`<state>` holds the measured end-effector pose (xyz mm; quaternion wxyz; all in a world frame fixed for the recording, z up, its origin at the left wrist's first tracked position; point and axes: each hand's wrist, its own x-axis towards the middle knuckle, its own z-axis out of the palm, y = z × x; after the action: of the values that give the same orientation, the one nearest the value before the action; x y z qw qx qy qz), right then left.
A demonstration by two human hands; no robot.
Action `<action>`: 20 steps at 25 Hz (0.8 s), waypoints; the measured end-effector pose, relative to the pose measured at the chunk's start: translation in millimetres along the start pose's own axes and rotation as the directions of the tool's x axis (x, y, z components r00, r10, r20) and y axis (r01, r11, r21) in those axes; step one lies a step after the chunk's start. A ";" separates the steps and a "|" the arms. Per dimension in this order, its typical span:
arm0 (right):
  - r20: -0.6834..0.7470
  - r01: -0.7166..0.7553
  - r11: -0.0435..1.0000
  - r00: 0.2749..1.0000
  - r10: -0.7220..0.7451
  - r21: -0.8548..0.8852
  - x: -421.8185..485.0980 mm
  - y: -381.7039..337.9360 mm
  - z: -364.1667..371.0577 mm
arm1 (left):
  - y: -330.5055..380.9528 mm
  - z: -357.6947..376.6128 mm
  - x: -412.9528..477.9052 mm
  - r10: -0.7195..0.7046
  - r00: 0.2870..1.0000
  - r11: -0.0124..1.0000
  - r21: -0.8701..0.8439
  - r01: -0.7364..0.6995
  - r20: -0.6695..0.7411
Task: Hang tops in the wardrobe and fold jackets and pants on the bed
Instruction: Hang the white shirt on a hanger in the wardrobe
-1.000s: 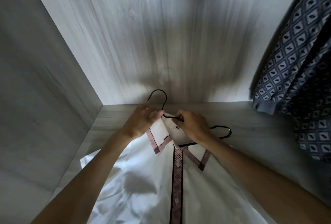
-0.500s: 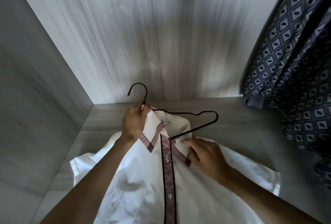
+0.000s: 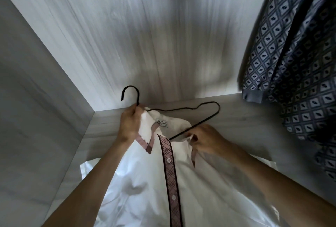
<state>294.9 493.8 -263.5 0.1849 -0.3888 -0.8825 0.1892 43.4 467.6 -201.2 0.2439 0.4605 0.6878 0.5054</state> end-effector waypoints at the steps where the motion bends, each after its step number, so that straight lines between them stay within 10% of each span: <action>1: -0.078 -0.016 0.997 0.997 0.023 0.082 -10.6 5.8 -6.1 | -5.0 -6.5 3.1 0.006 0.999 0.999 0.052 -0.005 -0.035; 8: -0.230 0.006 0.885 0.966 0.115 0.466 -30.1 8.4 -50.0 | -3.6 -12.5 -17.3 0.023 0.998 1.000 0.013 -0.022 -0.065; 20: -0.240 0.121 0.337 0.910 0.339 0.934 -28.6 -2.1 -59.0 | 2.9 -17.5 -22.6 -0.063 0.998 0.989 -0.132 0.062 0.000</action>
<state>339.6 482.1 -216.9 0.5331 -0.3011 -0.5274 0.5890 40.9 439.6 -194.9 0.2883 0.4206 0.6673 0.5429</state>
